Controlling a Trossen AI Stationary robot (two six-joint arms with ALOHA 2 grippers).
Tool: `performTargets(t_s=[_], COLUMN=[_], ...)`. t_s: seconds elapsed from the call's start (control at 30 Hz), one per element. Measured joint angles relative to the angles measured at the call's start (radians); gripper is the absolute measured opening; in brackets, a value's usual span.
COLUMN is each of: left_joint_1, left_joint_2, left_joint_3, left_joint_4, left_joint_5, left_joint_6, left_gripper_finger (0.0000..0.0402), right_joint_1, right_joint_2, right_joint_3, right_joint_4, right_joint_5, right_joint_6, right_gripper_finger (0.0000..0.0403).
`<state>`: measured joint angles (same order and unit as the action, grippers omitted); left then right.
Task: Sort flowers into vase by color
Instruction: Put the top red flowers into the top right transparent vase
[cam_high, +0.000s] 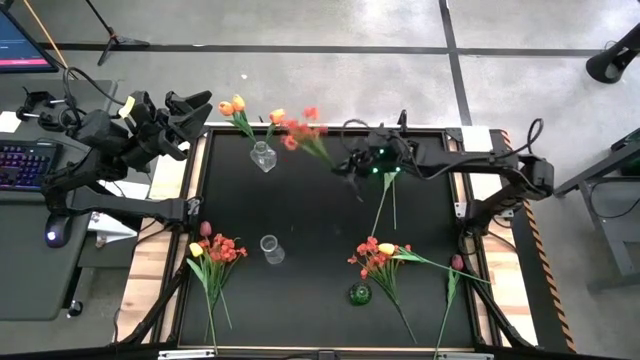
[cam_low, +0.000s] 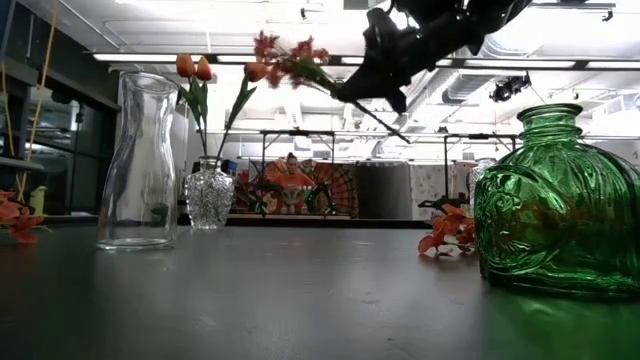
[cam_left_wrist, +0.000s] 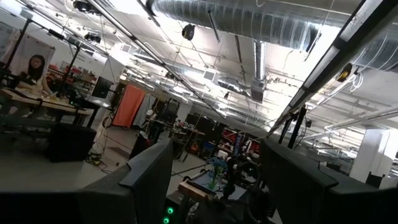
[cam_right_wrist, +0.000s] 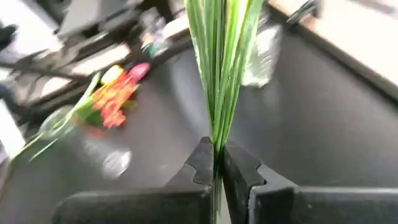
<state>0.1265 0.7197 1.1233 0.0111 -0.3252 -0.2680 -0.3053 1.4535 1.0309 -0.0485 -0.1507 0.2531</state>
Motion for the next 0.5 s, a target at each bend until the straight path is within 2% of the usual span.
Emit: performTargets(t_s=[0.13,0.23,0.4,0.5], left_joint_1=[0.0,0.0,0.0,0.0], left_joint_2=[0.0,0.0,0.0,0.0], left_joint_3=[0.0,0.0,0.0,0.0], left_joint_4=[0.0,0.0,0.001,0.002], left_joint_5=[0.0,-0.001,-0.002,-0.004], left_joint_6=[0.011,0.012,0.011,0.01], left_gripper_finger=[0.023,0.023,0.023,0.023], right_joint_1=[-0.061,-0.113,-0.181,-0.201], right_joint_2=[-0.065,-0.16,-0.417,-0.567], right_joint_3=[-0.002,-0.083,-0.383,-0.527], right_joint_4=[-0.087,-0.071,0.135,0.369], right_joint_5=[0.029,0.033,0.044,0.132], right_joint_6=[-0.032,-0.02,0.131,0.125], right_gripper_finger=[0.0,0.0,0.0,0.0])
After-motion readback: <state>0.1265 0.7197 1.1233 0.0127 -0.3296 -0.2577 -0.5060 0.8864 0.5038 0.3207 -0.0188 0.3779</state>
